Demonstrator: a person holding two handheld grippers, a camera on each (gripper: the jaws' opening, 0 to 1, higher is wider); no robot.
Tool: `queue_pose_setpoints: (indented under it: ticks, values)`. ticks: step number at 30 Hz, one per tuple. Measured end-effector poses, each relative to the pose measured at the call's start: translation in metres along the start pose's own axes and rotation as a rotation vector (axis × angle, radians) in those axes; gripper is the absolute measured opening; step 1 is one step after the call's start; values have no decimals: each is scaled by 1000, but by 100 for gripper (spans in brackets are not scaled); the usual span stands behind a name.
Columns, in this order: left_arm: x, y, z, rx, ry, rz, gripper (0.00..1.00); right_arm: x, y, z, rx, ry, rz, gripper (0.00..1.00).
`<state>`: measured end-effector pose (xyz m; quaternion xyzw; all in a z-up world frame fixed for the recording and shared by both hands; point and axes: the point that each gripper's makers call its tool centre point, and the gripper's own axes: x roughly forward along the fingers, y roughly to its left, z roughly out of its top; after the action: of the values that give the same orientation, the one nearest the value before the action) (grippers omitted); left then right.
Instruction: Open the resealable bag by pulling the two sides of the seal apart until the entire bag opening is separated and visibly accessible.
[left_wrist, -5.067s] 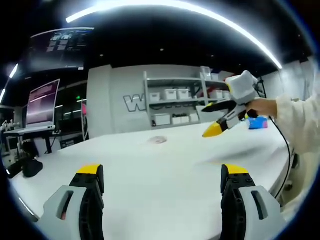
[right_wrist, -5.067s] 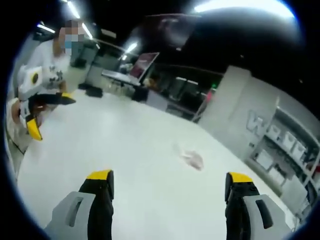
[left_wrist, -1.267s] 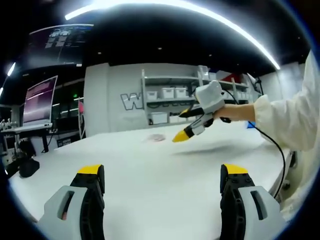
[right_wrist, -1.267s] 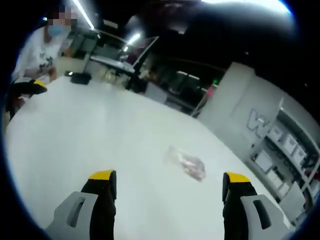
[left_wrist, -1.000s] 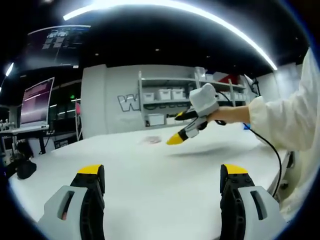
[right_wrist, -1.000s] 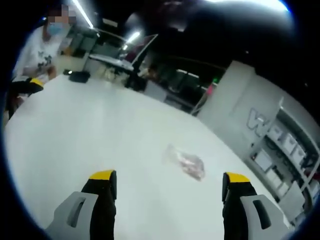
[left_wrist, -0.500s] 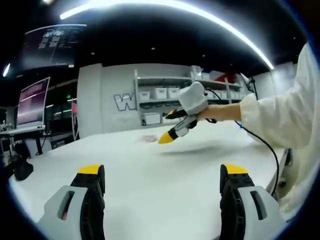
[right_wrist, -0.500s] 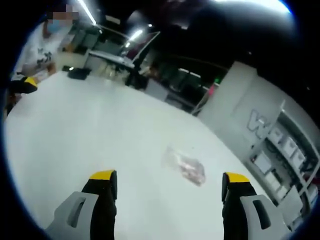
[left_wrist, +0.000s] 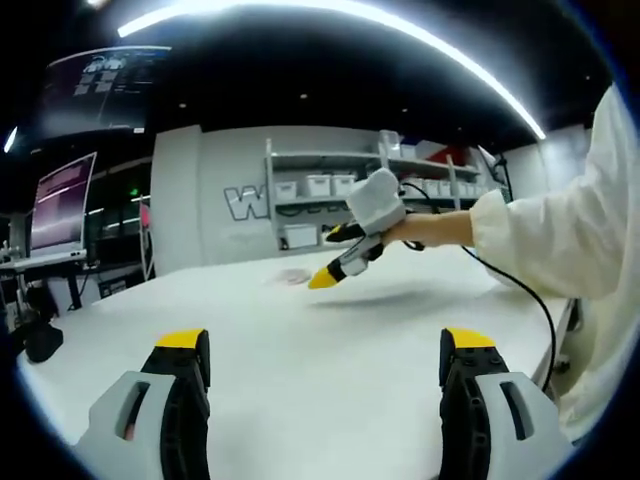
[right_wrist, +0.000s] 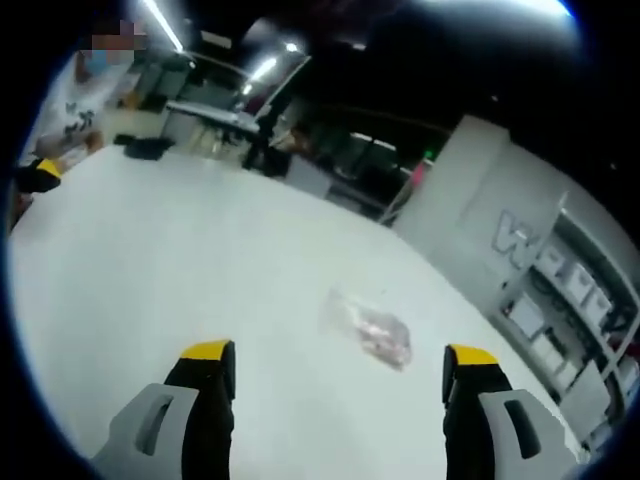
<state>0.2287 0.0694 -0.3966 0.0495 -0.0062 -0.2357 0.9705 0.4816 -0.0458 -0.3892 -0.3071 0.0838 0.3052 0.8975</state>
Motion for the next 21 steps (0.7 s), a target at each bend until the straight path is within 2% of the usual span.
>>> queue_pose_setpoints:
  ticks: [8,21]
  values:
    - [1,2,-1,4,14,0,94,6,-6,6,53,-39,-20,85]
    - [3,1,-2,16,28,-9,94,12,-5,9,111,-57,-19,81]
